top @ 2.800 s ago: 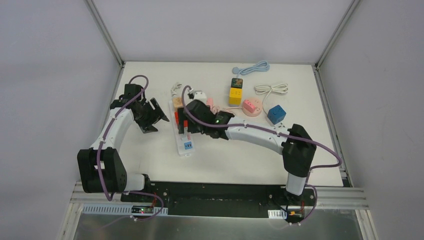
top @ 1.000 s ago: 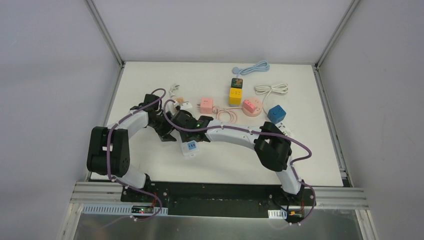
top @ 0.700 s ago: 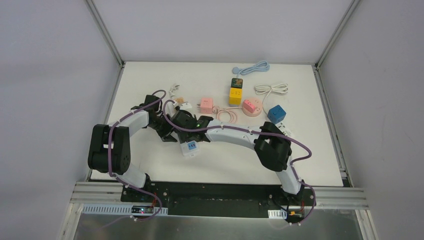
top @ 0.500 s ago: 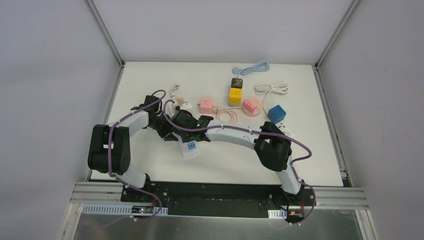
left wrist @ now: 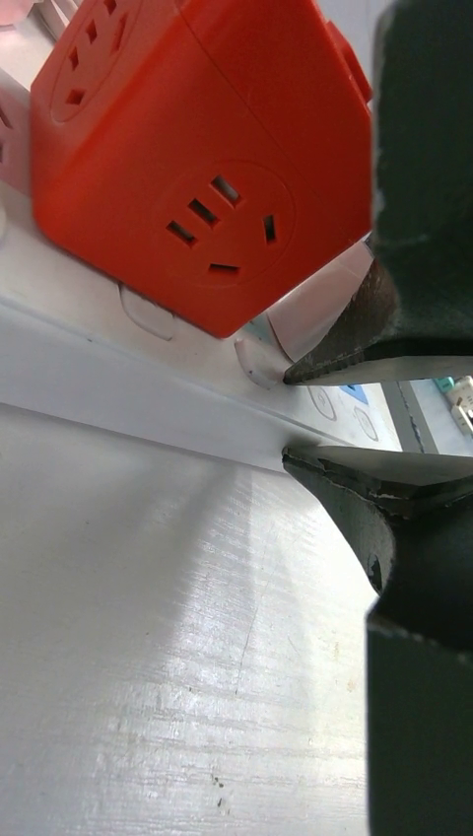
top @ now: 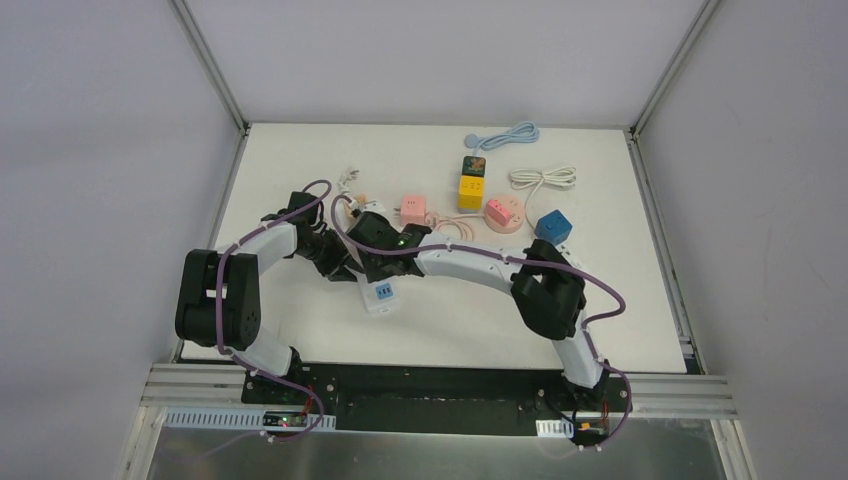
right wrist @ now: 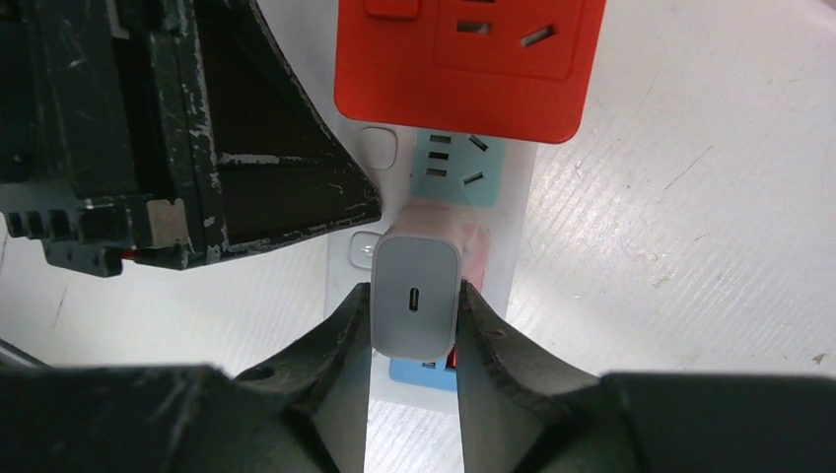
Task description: Pull the plug off the socket
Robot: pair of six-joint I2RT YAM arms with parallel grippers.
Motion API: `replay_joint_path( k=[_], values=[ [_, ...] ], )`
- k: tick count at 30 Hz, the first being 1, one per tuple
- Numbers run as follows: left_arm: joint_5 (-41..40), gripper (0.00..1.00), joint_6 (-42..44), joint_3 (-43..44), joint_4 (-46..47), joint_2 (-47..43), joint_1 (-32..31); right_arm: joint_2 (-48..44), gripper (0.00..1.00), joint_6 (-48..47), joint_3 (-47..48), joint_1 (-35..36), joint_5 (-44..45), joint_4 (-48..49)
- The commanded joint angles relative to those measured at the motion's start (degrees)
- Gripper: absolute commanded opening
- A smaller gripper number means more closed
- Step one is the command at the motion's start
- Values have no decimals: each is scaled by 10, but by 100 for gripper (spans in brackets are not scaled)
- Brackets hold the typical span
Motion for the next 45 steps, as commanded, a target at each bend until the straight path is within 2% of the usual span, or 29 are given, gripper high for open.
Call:
replay_joint_path(
  k=[1,8,16,22,29,38,45],
  values=[
    [-62,27,11,-16,-61,25,-6,-27,0,-46,13,24,32,82],
    [-62,26,16,-12,-68,33,-6,-59,0,-45,7,26,39,107],
    [-50,26,17,-11,-67,54,-6,-78,0,-8,21,-1,-3,101],
    [-49,26,15,-11,-68,61,-6,-94,0,16,0,-13,-72,135],
    [-48,25,15,-13,-68,65,-6,-71,0,-64,16,16,45,101],
    [-56,25,17,-11,-71,65,-6,-134,0,-36,-7,0,1,143],
    [-44,26,23,4,-74,41,-6,-192,0,-83,-54,-27,96,130]
  ],
)
